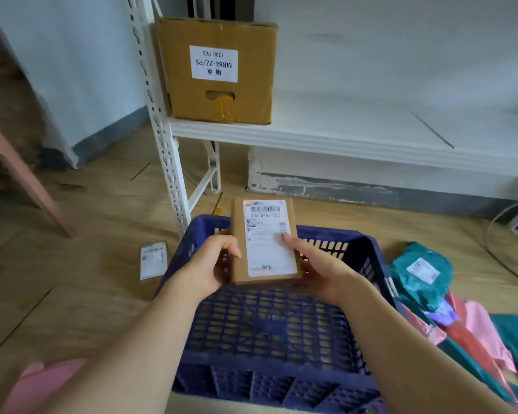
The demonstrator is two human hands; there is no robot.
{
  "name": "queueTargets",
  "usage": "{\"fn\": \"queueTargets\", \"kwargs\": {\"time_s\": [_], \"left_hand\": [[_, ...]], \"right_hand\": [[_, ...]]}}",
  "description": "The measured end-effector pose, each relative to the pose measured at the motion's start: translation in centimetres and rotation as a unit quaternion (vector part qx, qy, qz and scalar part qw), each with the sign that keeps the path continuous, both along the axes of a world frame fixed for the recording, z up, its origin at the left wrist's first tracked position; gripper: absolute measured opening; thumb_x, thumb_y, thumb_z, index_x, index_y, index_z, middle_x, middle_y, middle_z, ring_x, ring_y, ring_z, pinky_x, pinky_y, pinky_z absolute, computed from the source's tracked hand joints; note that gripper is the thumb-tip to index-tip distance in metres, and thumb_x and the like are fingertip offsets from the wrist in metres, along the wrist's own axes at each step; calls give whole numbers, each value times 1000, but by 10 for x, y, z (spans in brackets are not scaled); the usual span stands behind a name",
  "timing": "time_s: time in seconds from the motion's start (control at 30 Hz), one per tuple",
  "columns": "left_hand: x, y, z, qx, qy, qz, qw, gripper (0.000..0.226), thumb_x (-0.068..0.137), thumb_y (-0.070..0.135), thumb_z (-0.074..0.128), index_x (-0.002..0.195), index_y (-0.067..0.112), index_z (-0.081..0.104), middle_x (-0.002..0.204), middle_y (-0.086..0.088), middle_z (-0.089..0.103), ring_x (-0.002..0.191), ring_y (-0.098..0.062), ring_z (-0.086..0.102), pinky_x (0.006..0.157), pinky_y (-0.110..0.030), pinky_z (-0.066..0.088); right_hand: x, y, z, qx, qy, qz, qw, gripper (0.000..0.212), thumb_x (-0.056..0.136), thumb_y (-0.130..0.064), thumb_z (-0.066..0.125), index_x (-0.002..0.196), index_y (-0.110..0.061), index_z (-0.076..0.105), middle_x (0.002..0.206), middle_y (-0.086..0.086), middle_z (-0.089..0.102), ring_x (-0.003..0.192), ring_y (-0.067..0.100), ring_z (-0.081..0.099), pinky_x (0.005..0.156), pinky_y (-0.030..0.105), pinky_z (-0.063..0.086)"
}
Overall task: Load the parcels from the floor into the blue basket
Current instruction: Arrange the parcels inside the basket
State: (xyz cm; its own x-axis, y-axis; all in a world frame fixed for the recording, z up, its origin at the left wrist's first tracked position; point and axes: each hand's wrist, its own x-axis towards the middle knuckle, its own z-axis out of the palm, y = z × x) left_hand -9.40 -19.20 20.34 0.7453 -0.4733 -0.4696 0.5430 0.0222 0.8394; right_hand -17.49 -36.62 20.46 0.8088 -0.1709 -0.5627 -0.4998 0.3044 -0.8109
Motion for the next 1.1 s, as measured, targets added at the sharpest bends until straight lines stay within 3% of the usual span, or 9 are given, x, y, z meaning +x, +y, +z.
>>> {"fn": "queueTargets", "kwargs": {"time_s": [0.1,0.17,0.3,0.47,0.6,0.8,0.9,1.0,1.1], "left_hand": [[10,-14,-22,-23,35,16,999,28,45,7,49,69,13,61,52,-1,48,46,-14,35,50,-21,22],[12,-24,-38,-8,45,4,999,17,50,7,46,60,14,58,45,1,40,39,-13,31,47,-20,20],[15,-46,-62,60,61,-35,996,17,60,8,47,69,18,58,49,0,46,42,-15,33,45,-21,26],[28,-74,-90,159,37,-43,986,10,79,26,58,85,19,62,90,-6,60,84,-23,53,73,-33,41],[32,-86,-128,252,90,-81,960,57,78,46,68,127,24,49,133,-6,47,121,-29,45,82,-44,45],[34,-131,-154,218,87,-142,962,36,92,30,57,126,21,47,122,-10,59,104,-29,61,79,-45,57],[31,-153,-170,225,62,-158,959,38,95,25,53,132,26,44,120,-6,58,104,-27,60,78,-43,58],[27,-166,-186,236,47,-165,957,50,96,22,51,142,31,34,131,-7,52,110,-28,56,81,-44,57],[28,-174,-201,254,0,-165,953,53,97,26,48,146,31,28,144,-7,41,122,-29,49,89,-39,53]], "right_hand": [[11,-6,-13,-25,20,33,999,38,82,-36,68,117,-20,62,92,1,72,63,11,67,51,24,51],[17,-13,-24,-18,37,27,999,39,80,-33,71,115,-19,62,94,2,74,69,14,70,63,30,56],[23,-35,-52,22,82,-50,995,33,75,-32,74,102,-15,64,98,7,70,91,27,64,93,43,49],[18,-53,-91,124,156,-167,966,60,63,-32,81,113,-10,56,105,15,66,95,33,65,82,52,52],[13,-58,-124,197,185,-262,927,63,73,-33,77,122,-5,48,105,18,62,94,35,59,79,55,49],[11,-83,-152,220,195,-327,898,62,74,-28,76,123,-7,44,103,20,58,106,38,54,90,57,48],[8,-94,-168,209,215,-349,888,56,77,-26,74,119,-10,41,97,21,54,105,39,54,83,53,50],[10,-98,-189,204,217,-360,884,53,77,-28,74,118,-12,43,95,20,56,86,36,57,76,48,53],[13,-100,-208,210,207,-372,880,46,78,-30,74,109,-10,48,100,19,59,93,33,59,85,44,52]]}}
